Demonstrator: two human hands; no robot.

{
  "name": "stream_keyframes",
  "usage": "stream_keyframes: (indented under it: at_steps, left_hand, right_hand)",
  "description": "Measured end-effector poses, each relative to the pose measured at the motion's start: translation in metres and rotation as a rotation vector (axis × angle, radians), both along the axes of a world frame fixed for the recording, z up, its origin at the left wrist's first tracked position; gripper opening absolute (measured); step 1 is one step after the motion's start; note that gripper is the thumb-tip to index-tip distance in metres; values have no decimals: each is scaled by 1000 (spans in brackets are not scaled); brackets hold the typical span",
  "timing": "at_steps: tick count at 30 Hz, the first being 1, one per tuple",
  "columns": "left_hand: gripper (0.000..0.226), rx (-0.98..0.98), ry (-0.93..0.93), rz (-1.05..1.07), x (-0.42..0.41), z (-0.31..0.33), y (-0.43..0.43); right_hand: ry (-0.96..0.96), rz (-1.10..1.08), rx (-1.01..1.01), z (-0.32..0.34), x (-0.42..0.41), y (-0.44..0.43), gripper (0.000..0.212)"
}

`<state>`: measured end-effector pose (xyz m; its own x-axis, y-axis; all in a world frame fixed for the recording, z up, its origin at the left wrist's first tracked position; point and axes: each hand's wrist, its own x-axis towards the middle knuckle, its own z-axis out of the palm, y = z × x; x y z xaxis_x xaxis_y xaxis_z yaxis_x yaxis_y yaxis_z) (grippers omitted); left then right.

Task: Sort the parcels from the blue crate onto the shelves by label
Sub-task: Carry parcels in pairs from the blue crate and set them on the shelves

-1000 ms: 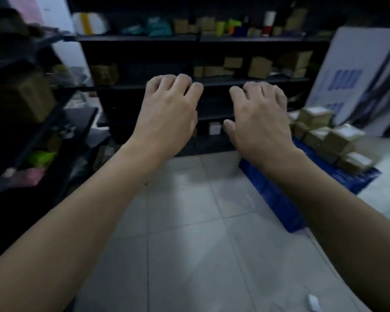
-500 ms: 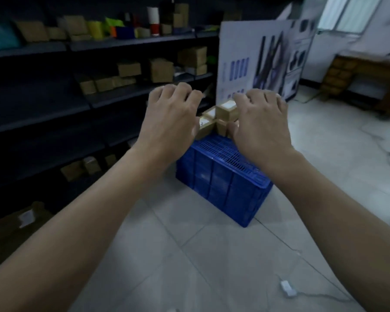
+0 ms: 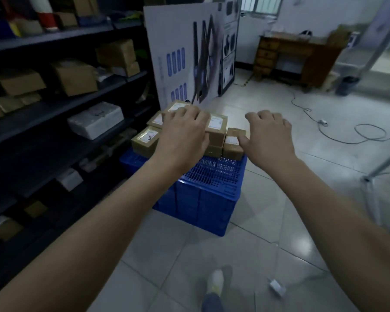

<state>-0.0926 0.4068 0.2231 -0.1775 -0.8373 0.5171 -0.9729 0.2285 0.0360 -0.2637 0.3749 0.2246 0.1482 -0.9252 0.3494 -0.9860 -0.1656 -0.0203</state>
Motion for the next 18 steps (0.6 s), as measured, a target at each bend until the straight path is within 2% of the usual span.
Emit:
stream_keyframes:
  at_steps: [10, 18]
  left_hand:
    - [33, 228, 62, 54, -1, -64, -231]
    - [34, 481, 254, 128, 19, -125, -370]
  right_hand:
    - [-80, 31, 217, -68, 0, -234, 44]
    - [-29, 12, 441, -124, -5, -381, 43]
